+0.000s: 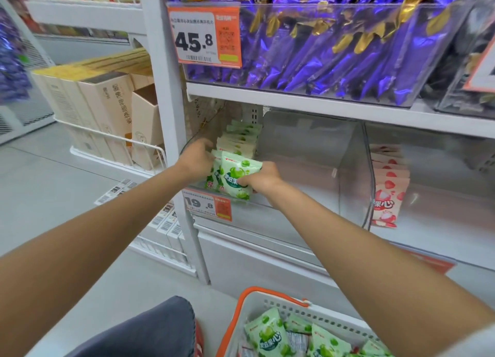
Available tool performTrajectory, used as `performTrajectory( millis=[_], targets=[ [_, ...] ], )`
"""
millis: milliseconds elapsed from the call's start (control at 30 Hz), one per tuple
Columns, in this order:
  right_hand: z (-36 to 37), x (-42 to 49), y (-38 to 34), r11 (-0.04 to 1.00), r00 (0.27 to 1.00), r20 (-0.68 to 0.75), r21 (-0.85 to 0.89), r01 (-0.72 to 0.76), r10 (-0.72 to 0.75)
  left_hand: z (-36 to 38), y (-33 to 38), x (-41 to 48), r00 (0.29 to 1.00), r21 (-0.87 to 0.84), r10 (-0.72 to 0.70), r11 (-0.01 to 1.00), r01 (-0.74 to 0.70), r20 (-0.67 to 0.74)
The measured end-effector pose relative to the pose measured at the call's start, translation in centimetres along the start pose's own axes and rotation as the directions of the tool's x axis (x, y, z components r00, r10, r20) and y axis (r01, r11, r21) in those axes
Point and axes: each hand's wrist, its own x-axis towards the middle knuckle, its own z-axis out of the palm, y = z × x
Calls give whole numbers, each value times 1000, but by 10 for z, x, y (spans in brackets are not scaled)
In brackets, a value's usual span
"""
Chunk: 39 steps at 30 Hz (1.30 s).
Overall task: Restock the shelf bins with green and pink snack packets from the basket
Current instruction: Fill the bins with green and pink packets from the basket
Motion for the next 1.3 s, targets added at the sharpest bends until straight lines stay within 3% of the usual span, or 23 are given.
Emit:
performTrajectory(
  millis=[133,233,400,500,633,1300],
  targets=[
    [30,19,-7,991,999,-29,-131,34,-38,-10,0,-13,997,16,-18,1000,17,71],
    [42,26,-3,965,997,-56,-261,39,-55,-12,-2,-18,978,-113,-101,986,123,183],
    [45,28,-2,968,995,83,-249,-33,55,-14,-1,-22,958,-273,-116,944,188,261],
    [42,32,-2,973,997,10,-217,-78,82,-13,6,-25,958,-344,-117,916,206,260],
    [40,34,-2,963,997,-28,-258,-83,78,-11,10,-27,967,-300,-109,938,176,229],
    [28,31,4,968,977,5,135,-213,214,-22,3,-44,972,-181,-62,978,105,228]
  ],
)
